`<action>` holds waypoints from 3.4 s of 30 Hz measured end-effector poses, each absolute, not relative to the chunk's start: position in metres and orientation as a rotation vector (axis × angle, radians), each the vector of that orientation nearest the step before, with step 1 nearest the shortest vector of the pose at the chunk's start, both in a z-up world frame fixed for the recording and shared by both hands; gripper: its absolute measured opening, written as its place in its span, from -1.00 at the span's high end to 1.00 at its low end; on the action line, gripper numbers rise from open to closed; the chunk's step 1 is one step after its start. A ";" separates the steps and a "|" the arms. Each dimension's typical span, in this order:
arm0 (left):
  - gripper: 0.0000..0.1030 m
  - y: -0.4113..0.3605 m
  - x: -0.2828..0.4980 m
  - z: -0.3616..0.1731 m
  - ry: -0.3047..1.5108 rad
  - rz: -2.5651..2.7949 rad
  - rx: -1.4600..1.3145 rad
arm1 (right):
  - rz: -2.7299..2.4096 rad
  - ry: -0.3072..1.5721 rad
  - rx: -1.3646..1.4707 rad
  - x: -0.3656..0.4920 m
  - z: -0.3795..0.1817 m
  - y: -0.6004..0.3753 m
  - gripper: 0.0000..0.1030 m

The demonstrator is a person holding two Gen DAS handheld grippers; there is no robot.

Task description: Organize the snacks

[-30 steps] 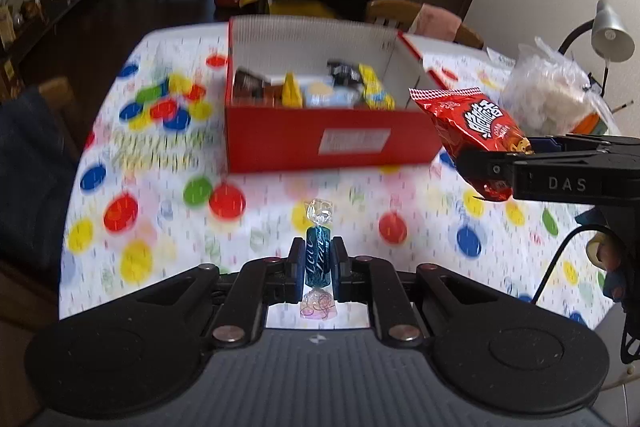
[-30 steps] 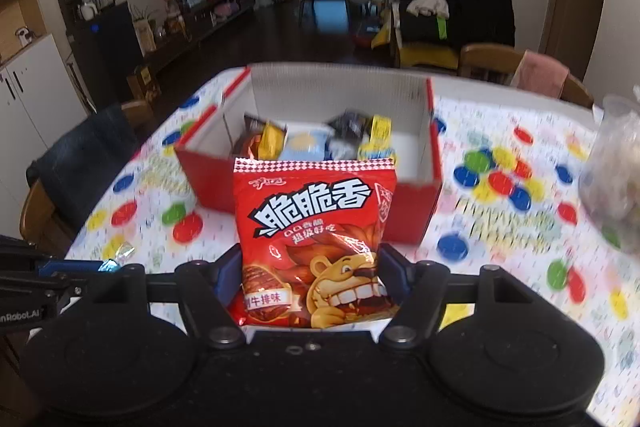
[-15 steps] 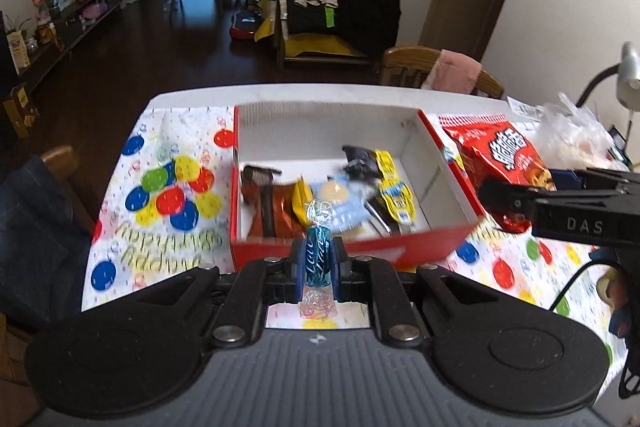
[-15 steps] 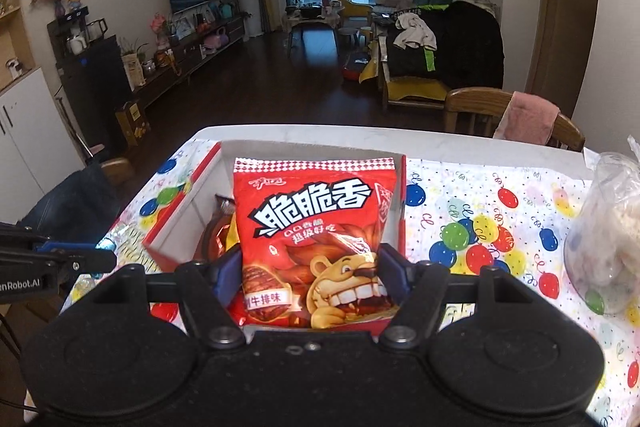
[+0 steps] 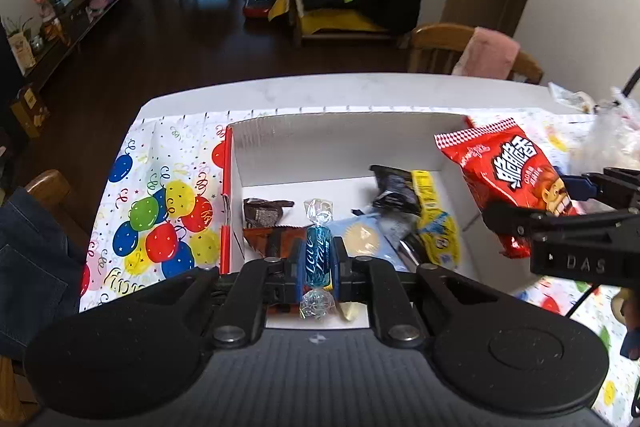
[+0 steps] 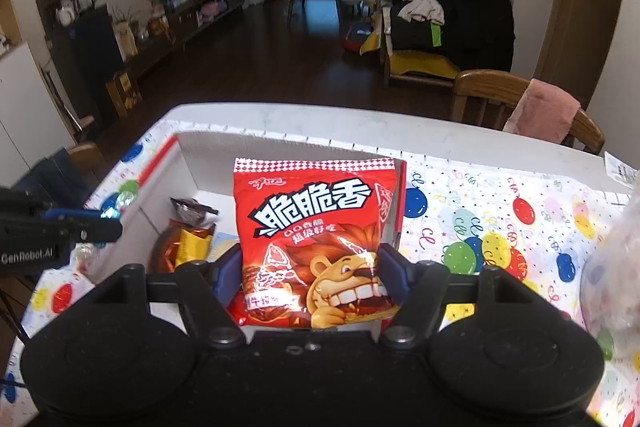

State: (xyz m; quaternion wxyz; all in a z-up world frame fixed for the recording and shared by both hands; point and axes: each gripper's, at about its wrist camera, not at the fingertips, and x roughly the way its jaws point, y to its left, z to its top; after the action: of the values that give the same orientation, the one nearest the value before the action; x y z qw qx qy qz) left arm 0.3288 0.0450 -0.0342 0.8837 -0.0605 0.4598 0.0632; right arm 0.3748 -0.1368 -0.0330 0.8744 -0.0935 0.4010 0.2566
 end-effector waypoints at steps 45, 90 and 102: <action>0.68 0.049 0.383 -0.103 1.164 0.233 -0.100 | 0.675 0.931 -0.308 0.407 -0.098 -0.105 -0.49; -0.66 0.045 0.219 0.004 0.790 0.032 -0.096 | 0.614 0.709 -0.001 0.266 0.011 -0.145 -1.00; -0.97 0.051 0.203 0.013 0.738 0.020 -0.129 | 0.602 0.661 0.037 0.249 0.021 -0.149 -1.00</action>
State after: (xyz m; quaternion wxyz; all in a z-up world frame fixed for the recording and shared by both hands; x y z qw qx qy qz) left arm 0.2032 0.0513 0.0131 0.9307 -0.0632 0.3603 0.0098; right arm 0.2485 -0.1491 0.0205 0.9017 0.0177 0.3194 0.2910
